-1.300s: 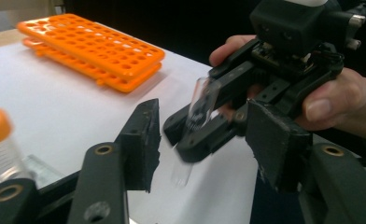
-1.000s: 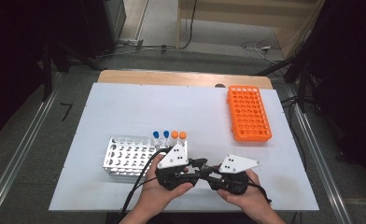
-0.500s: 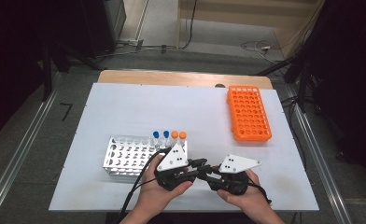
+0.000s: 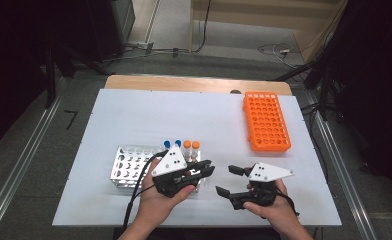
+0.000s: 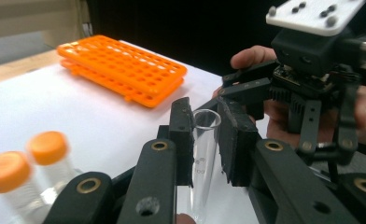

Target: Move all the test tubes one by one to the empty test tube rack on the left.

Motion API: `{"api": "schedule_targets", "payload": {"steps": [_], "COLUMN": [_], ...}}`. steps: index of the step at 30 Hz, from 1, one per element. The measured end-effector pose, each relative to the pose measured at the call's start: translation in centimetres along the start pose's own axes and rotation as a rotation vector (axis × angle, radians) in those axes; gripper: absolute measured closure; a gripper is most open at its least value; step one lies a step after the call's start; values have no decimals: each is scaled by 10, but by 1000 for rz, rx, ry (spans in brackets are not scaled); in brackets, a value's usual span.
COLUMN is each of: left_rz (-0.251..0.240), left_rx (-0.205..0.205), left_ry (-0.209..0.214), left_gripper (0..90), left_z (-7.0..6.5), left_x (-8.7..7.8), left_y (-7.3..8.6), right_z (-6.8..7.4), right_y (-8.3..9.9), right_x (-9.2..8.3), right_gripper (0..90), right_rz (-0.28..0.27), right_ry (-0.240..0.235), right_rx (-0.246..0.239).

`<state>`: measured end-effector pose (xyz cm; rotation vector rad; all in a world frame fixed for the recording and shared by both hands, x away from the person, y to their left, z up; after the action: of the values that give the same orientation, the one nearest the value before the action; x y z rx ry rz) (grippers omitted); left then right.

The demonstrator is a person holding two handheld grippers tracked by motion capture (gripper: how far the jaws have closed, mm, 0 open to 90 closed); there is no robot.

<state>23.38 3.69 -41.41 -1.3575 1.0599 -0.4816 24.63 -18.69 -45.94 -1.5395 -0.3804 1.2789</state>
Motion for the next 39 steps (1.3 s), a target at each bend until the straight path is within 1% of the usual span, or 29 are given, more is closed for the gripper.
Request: {"api": "schedule_targets", "payload": {"steps": [1, 3, 5, 6, 11, 14, 18, 21, 24, 27, 29, 34, 37, 39], "left_rz": [-5, -20, -31, -37, -65, -73, -81, -88, -91, -91, -84, -70, -64, -63], "left_rx": [0, -7, -13, -19, -33, -39, -48, -59, -71, -81, -80, -94, -99, -100], "left_ry": [-9, -29, -49, -57, -114, -153, -195, -231, -261, -286, -307, -341, -364, -369], "left_gripper": [768, 768, 768, 768, 768, 768, 768, 768, 768, 768, 768, 768, 768, 768], "left_z": [3, 8, 15, 18, 34, 43, 55, 64, 72, 80, 85, 96, 101, 102], "left_x": [-4, -12, -21, -26, -46, -58, -73, -83, -90, -94, -93, -86, -81, -79], "left_y": [-1, -4, -7, -8, -10, -10, -10, -8, -5, -1, 2, 12, 17, 19], "right_z": [-4, -12, -20, -24, -42, -52, -66, -75, -83, -90, -92, -96, -97, -98], "right_y": [1, 3, 7, 9, 21, 28, 38, 45, 51, 53, 55, 58, 59, 59], "right_x": [-3, -9, -15, -19, -38, -49, -62, -71, -76, -78, -79, -78, -79, -79], "right_gripper": [107, 74, 53, 47, 44, 44, 44, 44, 44, 44, 44, 44, 44, 44], "right_rz": [-5, -11, -16, -18, -33, -43, -51, -54, -50, -56, -54, -43, -43, -46], "right_ry": [8, 18, 51, 58, 98, 132, 170, 193, 213, 224, 226, 234, 234, 235], "right_rx": [5, 17, 21, 24, 49, 64, 83, 95, 99, 117, 120, 123, 125, 125]}}
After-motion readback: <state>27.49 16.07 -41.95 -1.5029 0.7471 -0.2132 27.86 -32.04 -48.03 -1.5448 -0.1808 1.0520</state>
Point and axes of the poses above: each handheld gripper's, and its own axes: x roughly forward along the jaws, y roughly out of its underside, z roughly to its left, the point moved 3 cm from there along x, roughly forward along the jaws, and after that the axes turned 3 degrees about z, right-handed, at the moved point
